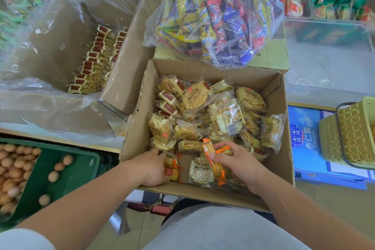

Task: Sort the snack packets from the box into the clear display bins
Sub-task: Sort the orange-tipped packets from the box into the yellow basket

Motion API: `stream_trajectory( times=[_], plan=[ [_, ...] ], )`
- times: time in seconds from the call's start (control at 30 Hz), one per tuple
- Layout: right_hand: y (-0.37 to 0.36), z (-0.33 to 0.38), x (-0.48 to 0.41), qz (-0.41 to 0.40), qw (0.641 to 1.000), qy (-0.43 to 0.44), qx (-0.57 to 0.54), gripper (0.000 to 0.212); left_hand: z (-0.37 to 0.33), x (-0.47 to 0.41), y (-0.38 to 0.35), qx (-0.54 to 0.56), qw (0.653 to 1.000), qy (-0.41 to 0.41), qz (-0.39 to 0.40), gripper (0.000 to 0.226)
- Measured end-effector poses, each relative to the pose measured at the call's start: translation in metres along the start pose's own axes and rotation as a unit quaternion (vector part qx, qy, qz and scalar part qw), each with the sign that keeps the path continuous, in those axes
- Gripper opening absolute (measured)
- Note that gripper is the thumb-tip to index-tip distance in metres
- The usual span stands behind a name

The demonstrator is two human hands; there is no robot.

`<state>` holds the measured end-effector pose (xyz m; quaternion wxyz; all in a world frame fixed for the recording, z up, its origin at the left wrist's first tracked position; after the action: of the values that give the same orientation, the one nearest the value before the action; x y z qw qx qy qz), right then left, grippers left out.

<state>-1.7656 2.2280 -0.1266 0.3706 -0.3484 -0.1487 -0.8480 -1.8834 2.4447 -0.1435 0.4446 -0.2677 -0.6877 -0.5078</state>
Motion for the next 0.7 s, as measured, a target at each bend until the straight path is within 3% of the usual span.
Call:
stream_trajectory(
  times=[0.1,0.2,0.3,0.47,0.6,0.7],
  plan=[
    [0.002,-0.001,-0.001,-0.004,1.0,-0.001,-0.006,0.029,0.004,-0.008,-0.005,0.004,1.0,-0.011,0.014,0.102],
    [0.003,-0.002,-0.001,-0.002,1.0,-0.004,-0.013,0.022,-0.001,-0.018,0.0,-0.058,0.998,-0.002,-0.032,0.094],
    [0.004,-0.003,-0.002,-0.005,1.0,-0.008,-0.016,0.021,-0.005,-0.025,0.0,-0.048,0.998,0.018,-0.042,0.087],
    [0.006,-0.008,-0.006,-0.009,1.0,-0.008,-0.018,0.027,0.0,-0.034,-0.002,-0.063,0.995,0.053,-0.06,0.115],
    [0.006,-0.01,-0.009,-0.013,1.0,-0.009,-0.015,0.03,0.0,-0.041,0.006,-0.142,0.986,0.049,-0.078,0.118],
    [0.008,-0.013,-0.012,-0.016,1.0,-0.013,-0.016,0.029,0.0,-0.045,0.005,-0.125,0.989,0.046,-0.069,0.117]
  ],
)
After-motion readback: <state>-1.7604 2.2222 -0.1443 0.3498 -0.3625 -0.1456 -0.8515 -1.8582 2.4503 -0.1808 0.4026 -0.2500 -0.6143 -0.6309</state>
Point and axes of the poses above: each hand's wrist, its own x-axis away from the middle knuckle, its own y-axis out of the back of the hand, z = x × y, the point moved 5 cm from there along -x, towards the middle knuckle, and after that the axes turned 1 degree about z, right-handed, at the moved point
